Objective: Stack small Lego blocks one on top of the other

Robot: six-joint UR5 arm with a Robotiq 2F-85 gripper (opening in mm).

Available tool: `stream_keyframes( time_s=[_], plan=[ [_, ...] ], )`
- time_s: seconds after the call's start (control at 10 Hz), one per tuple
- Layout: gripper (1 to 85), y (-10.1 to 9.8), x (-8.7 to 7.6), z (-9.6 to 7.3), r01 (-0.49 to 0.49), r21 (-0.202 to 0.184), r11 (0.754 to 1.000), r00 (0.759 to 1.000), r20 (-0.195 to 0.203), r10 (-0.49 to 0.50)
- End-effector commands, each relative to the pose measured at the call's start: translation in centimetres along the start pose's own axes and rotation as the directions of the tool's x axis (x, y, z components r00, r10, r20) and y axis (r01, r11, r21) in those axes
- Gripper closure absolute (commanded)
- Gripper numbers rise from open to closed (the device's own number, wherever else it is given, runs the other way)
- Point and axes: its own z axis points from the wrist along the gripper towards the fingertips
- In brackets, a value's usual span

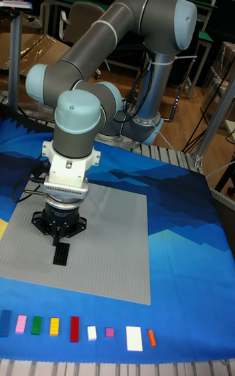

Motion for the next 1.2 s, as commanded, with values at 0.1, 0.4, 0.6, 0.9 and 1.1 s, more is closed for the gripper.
stream_keyframes(
  time_s=[0.1,0.4,0.6,0.9,1.1],
  plan=[
    [84.7,-0.2,0.1,0.1,-0.001,0.015,1.0,1.0,0.004,0.001],
    [84.7,-0.7,0.2,0.0,0.008,0.032,0.999,1.0,0.001,-0.008],
    [84.7,-0.5,0.2,0.4,0.007,0.018,1.0,1.0,0.007,-0.007],
    [84.7,-0.3,0.3,0.6,0.004,0.005,1.0,1.0,0.009,-0.004],
    [84.7,-0.1,0.3,0.5,0.001,0.0,1.0,1.0,0.008,-0.001]
  ],
)
